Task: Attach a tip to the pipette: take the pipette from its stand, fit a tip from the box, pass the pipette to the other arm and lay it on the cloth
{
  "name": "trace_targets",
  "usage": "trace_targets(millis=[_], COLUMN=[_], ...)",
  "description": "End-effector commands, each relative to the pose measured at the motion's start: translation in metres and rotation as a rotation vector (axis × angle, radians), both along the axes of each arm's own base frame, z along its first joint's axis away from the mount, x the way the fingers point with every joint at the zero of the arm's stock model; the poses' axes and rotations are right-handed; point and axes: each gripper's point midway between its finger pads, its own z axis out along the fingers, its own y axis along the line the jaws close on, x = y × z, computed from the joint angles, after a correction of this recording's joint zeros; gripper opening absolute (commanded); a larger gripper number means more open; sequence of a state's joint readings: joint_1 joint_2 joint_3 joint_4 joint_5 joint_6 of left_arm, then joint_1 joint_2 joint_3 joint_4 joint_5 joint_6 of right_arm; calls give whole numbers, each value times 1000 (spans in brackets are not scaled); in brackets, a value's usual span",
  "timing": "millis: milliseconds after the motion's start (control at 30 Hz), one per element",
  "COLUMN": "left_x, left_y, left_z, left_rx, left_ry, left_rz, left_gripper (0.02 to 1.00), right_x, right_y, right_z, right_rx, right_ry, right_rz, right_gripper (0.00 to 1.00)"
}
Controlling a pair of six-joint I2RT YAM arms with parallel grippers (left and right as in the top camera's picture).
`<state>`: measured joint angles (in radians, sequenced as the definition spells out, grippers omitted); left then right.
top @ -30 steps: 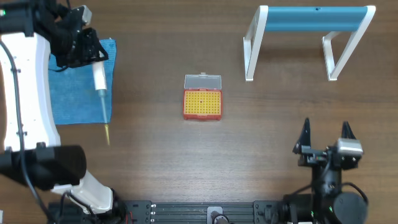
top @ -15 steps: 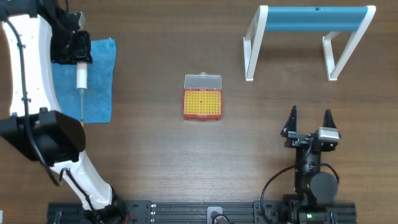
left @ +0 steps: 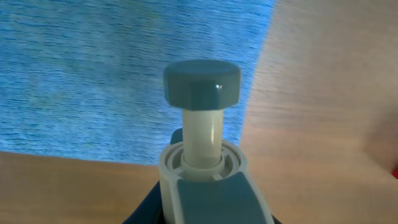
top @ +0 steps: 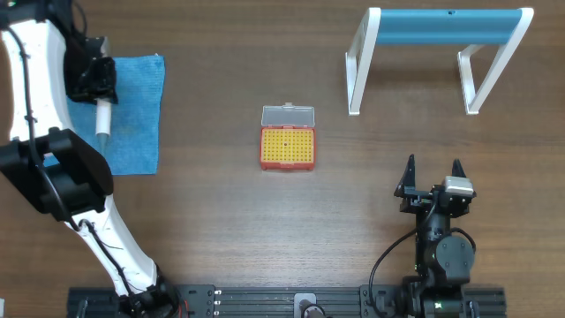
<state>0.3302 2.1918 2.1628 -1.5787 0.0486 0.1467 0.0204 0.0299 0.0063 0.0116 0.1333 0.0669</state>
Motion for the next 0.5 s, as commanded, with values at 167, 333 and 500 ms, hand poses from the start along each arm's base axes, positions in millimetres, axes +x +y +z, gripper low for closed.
trace_targets(millis=[167, 333, 500], left_x=[43, 53, 61], left_y=[17, 19, 18], left_z=[-1, -16, -53], left_rx=[66, 70, 52], left_ry=[-154, -159, -114], left_rz=[-20, -63, -82], left_gripper=[27, 25, 27], right_x=[-1, -1, -1], right_y=[-2, -2, -2], right_z=[-19, -19, -19], right_rx=[9, 9, 9], right_ry=[74, 74, 74], right_rz=[-13, -13, -13], right_gripper=[820, 820, 820])
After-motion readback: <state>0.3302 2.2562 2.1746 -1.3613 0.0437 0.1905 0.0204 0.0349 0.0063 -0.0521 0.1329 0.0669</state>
